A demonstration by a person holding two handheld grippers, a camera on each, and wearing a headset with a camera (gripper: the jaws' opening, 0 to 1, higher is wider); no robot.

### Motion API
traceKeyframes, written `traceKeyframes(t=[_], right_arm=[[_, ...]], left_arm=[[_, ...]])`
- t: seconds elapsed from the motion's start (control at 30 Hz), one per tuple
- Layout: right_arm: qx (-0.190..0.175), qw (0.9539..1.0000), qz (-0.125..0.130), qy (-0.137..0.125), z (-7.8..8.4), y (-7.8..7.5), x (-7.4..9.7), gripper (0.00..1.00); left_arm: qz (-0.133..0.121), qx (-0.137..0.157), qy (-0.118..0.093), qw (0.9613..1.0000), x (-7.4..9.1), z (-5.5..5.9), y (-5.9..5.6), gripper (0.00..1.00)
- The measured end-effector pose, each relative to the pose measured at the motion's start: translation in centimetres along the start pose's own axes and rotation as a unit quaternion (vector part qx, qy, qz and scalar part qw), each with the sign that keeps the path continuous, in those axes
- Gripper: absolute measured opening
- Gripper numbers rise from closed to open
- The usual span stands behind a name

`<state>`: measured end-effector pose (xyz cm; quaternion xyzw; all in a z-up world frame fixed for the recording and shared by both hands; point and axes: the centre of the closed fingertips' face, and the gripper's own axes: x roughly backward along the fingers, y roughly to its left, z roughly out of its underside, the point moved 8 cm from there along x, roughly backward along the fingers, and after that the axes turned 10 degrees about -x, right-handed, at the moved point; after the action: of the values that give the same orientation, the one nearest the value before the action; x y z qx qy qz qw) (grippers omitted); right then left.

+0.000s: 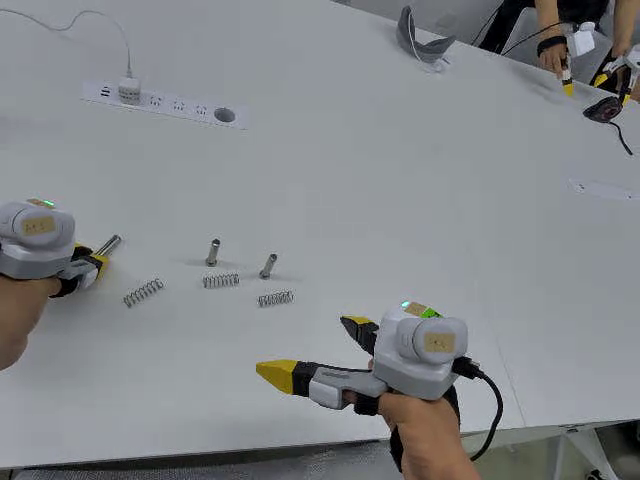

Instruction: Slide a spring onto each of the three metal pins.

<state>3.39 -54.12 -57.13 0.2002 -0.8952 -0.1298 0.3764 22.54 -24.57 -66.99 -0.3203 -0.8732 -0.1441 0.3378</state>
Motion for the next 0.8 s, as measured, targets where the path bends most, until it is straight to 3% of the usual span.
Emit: traceKeyframes(t=[0.47,0.7,0.8], right_arm=[[-0.012,0.9999,0.008,-0.002,0.3,-0.8,0.6,0.93],[-0.016,0.9998,0.009,-0.002,0.4,-1.0,0.6,0.93],[-0.018,0.9998,0.009,-0.003,0.3,-1.0,0.6,0.93]], left_arm=[[0.007,-0.026,-0.004,0.9996,-2.0,-1.5,-0.4,0.15],[-0.01,-0.034,0.003,0.9993,-2.0,-1.6,-0.4,0.09],[-0.005,-0.05,0.006,0.9987,-2.0,-1.6,-0.7,0.08]])
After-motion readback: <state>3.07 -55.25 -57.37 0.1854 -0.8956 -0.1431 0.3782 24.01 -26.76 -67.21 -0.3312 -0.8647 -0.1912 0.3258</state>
